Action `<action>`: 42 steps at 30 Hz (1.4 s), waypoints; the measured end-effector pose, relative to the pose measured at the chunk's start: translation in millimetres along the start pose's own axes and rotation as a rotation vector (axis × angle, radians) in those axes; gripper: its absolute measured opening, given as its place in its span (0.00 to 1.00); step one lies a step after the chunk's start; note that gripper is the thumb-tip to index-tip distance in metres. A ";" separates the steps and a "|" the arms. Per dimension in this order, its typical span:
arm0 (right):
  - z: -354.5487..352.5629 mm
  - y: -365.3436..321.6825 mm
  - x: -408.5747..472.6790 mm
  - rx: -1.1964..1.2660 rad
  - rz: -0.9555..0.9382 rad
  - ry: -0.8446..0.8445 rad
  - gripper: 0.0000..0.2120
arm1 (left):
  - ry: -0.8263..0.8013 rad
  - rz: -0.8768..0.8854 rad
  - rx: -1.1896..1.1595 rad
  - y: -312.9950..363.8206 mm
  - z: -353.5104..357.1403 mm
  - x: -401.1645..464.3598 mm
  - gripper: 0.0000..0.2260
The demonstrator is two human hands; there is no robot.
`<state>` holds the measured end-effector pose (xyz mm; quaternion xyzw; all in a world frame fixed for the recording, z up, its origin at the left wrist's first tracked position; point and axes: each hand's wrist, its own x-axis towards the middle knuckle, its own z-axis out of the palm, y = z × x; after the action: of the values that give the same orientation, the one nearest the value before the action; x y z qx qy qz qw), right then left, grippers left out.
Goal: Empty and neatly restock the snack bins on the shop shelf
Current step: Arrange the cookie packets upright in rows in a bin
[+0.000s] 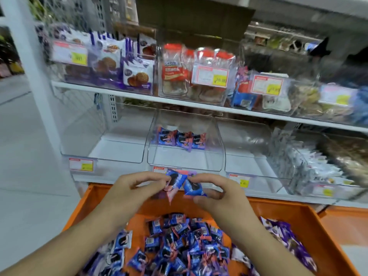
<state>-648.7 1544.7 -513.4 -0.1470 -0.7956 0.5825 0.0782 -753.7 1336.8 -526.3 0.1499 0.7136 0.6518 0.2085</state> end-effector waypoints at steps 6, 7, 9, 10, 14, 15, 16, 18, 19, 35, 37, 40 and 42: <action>6.1 -7.7 16.7 0.131 -0.002 0.142 0.12 | 0.050 0.020 -0.048 -0.2 -0.5 21.0 0.11; 6.5 -7.4 21.0 0.114 -0.001 0.161 0.15 | 0.051 0.010 -0.052 -1.8 -0.9 26.0 0.15; 5.3 -5.3 30.9 0.091 -0.013 0.173 0.22 | 0.065 -0.009 -0.055 -2.6 -1.7 34.4 0.19; 3.8 -4.8 35.8 0.092 -0.019 0.175 0.25 | 0.074 -0.018 -0.042 -1.1 -2.0 37.2 0.20; -4.5 2.7 50.3 0.133 -0.039 0.146 0.32 | 0.089 0.000 0.048 0.3 -3.5 43.5 0.16; -6.0 3.9 51.8 0.141 -0.039 0.132 0.32 | 0.091 0.003 0.066 0.5 -3.8 44.3 0.15; -7.8 4.9 52.6 0.142 -0.036 0.121 0.33 | 0.099 0.001 0.086 0.7 -4.5 45.3 0.13; -10.8 6.4 53.0 0.131 -0.037 0.107 0.36 | 0.125 0.001 0.121 0.0 -6.2 47.6 0.12; -12.3 6.7 52.9 0.136 -0.036 0.103 0.37 | 0.139 -0.002 0.126 -0.3 -7.2 47.8 0.12; -8.8 13.2 34.4 0.310 -0.006 0.044 0.14 | 0.020 -0.037 -0.028 6.2 -3.6 24.9 0.23; -7.5 11.8 32.6 0.334 0.013 0.020 0.18 | 0.031 -0.045 -0.042 4.6 -4.2 25.1 0.22; -4.4 7.4 30.4 0.361 0.009 -0.010 0.18 | 0.065 -0.052 -0.088 1.7 -5.9 26.9 0.16; -2.9 6.5 30.3 0.340 -0.019 -0.025 0.16 | 0.078 -0.032 -0.093 0.6 -8.2 28.7 0.16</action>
<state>-675.5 1559.0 -520.1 -0.1171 -0.6879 0.7096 0.0975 -782.7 1343.7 -528.2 0.1029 0.6926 0.6861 0.1976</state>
